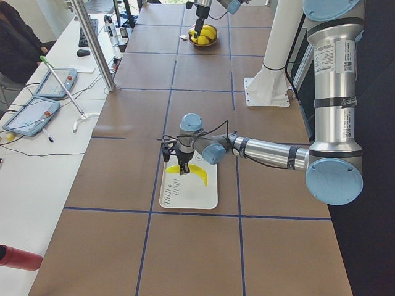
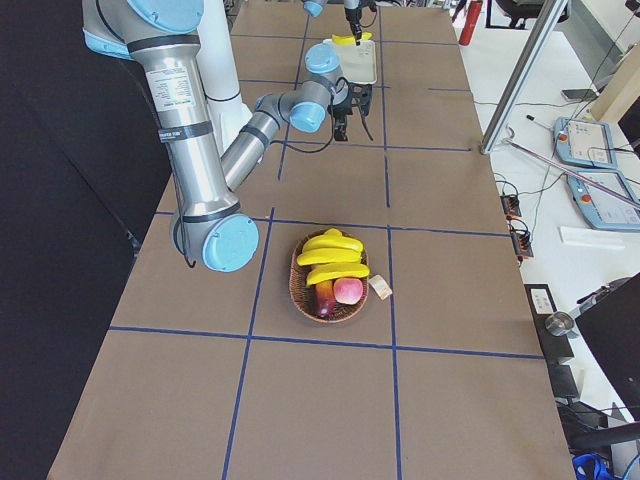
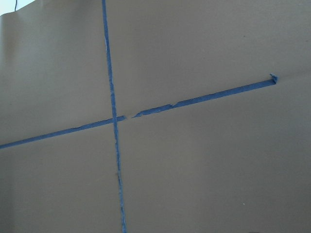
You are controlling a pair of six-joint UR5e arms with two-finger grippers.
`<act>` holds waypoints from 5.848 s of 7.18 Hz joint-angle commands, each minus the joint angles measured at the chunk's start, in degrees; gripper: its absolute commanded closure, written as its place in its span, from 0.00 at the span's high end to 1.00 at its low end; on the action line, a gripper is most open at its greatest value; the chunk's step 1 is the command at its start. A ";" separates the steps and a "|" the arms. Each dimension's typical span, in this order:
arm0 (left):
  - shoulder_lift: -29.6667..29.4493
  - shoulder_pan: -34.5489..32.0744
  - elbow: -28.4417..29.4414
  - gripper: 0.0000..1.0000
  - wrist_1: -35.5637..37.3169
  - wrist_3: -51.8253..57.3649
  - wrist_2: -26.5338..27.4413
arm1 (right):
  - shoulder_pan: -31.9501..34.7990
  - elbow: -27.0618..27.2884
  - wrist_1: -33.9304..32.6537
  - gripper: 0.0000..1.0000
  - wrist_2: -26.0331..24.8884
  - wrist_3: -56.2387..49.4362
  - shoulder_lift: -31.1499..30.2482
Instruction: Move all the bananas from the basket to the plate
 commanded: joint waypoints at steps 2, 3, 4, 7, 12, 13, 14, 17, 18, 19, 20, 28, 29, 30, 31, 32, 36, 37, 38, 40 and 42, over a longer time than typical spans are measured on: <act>-0.40 0.27 4.62 0.54 -0.66 0.25 1.07 | 0.21 0.02 -0.01 1.00 -0.02 -0.14 -1.54; -0.40 0.27 5.25 0.99 -1.54 0.51 1.33 | 0.21 0.10 -0.01 1.00 0.07 -0.05 -1.63; -0.40 0.01 4.99 0.99 -2.94 0.60 1.42 | 0.21 0.11 -0.36 1.00 0.07 -0.14 -2.06; -0.66 -0.17 -1.05 0.99 -2.60 0.51 0.28 | 2.66 3.16 -0.10 1.00 0.07 -13.14 -14.66; -13.27 -0.08 -8.53 0.99 12.28 -3.33 -5.00 | 11.80 3.19 4.61 1.00 3.91 -39.31 -32.27; -15.50 0.53 -8.72 0.99 13.82 -5.79 -4.91 | 13.90 0.31 11.17 1.00 7.33 -39.60 -34.74; -16.21 1.76 -8.72 0.99 13.84 -7.38 -4.82 | 14.01 -5.98 18.64 1.00 7.97 -38.91 -35.02; -17.19 3.44 -8.63 0.99 13.84 -8.89 -4.56 | 13.84 -10.86 21.35 0.96 8.77 -38.72 -34.50; -17.19 3.44 -8.63 0.99 13.92 -8.89 -4.56 | 13.84 -11.23 21.35 0.92 8.95 -38.81 -34.59; -17.19 3.53 -8.55 0.99 13.92 -8.98 -4.56 | 13.92 -11.23 21.35 0.85 9.12 -38.81 -34.85; -17.27 3.70 -8.55 0.99 13.92 -9.07 -4.64 | 13.92 -11.15 21.35 0.78 9.30 -38.81 -34.94; -17.36 3.70 -8.55 0.99 13.92 -9.07 -4.64 | 15.58 -10.36 21.70 0.01 11.75 -38.90 -34.85; -17.36 3.79 -8.63 0.99 14.01 -9.07 -4.64 | 20.03 -9.74 21.79 0.00 14.37 -39.86 -35.20; -17.45 3.79 -8.63 0.99 13.93 -9.07 -4.64 | 24.25 -7.74 21.70 0.00 17.53 -40.91 -36.59; -17.45 3.79 -8.72 0.99 13.92 -9.94 -4.82 | 28.82 -3.80 21.35 0.00 18.78 -43.79 -39.05; -18.32 3.79 -8.72 0.99 14.01 -10.30 -4.82 | 33.04 0.07 21.00 0.00 20.53 -44.08 -40.98; -25.94 7.19 -8.46 0.99 13.05 -14.22 -5.96 | 31.23 -1.29 19.58 0.01 31.81 -28.02 -25.51; -30.85 9.39 -8.02 0.99 10.96 -18.17 -5.70 | 24.02 -2.08 19.68 0.01 27.10 -16.34 -16.66; -31.59 10.11 -7.67 0.99 2.50 -22.65 -5.70 | 15.16 -2.00 19.77 0.02 18.79 -5.26 -9.96; -33.69 11.34 -3.56 0.99 -16.33 -33.90 -5.70 | 0.02 -2.35 19.33 0.02 4.86 2.31 -0.44; -39.56 16.50 -0.66 0.99 -16.49 -33.42 -5.61 | -6.00 -5.59 18.28 0.02 3.24 2.24 6.34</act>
